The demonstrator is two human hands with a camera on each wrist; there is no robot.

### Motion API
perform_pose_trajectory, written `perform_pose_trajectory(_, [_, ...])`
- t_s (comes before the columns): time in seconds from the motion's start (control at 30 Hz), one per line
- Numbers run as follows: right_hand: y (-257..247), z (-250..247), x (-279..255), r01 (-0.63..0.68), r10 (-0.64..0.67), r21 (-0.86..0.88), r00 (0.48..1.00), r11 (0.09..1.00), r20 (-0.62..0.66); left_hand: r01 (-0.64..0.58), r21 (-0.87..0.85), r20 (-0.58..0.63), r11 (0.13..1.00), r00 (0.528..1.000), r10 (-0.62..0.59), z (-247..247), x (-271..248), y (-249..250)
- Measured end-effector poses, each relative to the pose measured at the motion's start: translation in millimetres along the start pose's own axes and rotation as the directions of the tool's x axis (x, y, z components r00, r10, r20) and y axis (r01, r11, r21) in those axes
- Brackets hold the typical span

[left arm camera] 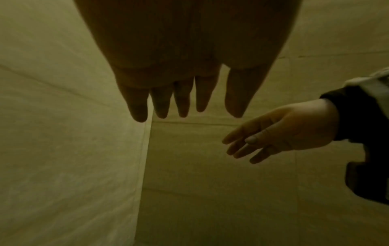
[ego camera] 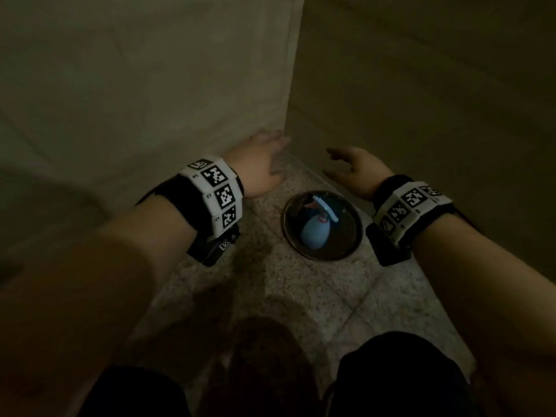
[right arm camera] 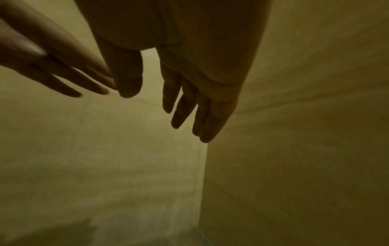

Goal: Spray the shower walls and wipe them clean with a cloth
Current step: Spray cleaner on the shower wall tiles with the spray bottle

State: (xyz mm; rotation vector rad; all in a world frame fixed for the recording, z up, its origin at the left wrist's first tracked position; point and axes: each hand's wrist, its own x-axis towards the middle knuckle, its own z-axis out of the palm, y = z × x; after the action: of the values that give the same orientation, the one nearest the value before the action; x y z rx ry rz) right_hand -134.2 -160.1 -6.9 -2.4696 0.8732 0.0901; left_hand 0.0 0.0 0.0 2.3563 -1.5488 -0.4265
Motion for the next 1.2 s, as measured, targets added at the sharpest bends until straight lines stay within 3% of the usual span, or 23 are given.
perform_pose_trajectory(0.17, [34.6, 42.1, 21.8, -0.214, 0.217, -0.034, 0.97, 0.976, 0.11, 0.061, 0.042, 0.074, 0.997, 0.995, -0.063, 37.7, 1.8, -20.1])
perform_pose_trajectory(0.33, [76.9, 84.0, 44.8, -0.335, 0.345, -0.084, 0.918, 0.938, 0.197, 0.104, 0.055, 0.157, 0.993, 0.981, -0.111, 67.2, 2.1, -26.8])
perform_pose_trajectory(0.53, [103.4, 121.0, 71.3, -0.382, 0.38, -0.036, 0.9, 0.924, 0.214, 0.216, 0.092, 0.269, 0.972, 0.935, -0.233, 85.6, 5.2, -36.5])
perform_pose_trajectory(0.63, [112.6, 138.5, 82.5, -0.404, 0.408, -0.053, 0.9, 0.913, 0.153, 0.244, 0.125, 0.304, 0.962, 0.913, -0.271, 91.4, 9.6, -43.2])
perform_pose_trajectory(0.83, [116.7, 154.1, 92.5, -0.417, 0.422, -0.065, 0.895, 0.907, 0.143, 0.227, 0.15, 0.281, 0.962, 0.923, -0.261, 101.2, 15.7, -50.6])
perform_pose_trajectory(1.13, [123.8, 161.7, 88.6, -0.468, 0.494, -0.158, 0.832, 0.87, 0.254, 0.254, 0.126, 0.278, 0.959, 0.919, -0.28, 106.8, 19.1, -50.5])
perform_pose_trajectory(1.2, [123.7, 159.9, 82.3, -0.504, 0.503, -0.058, 0.833, 0.862, 0.231, 0.254, 0.128, 0.287, 0.959, 0.916, -0.281, 109.2, 19.2, -48.0])
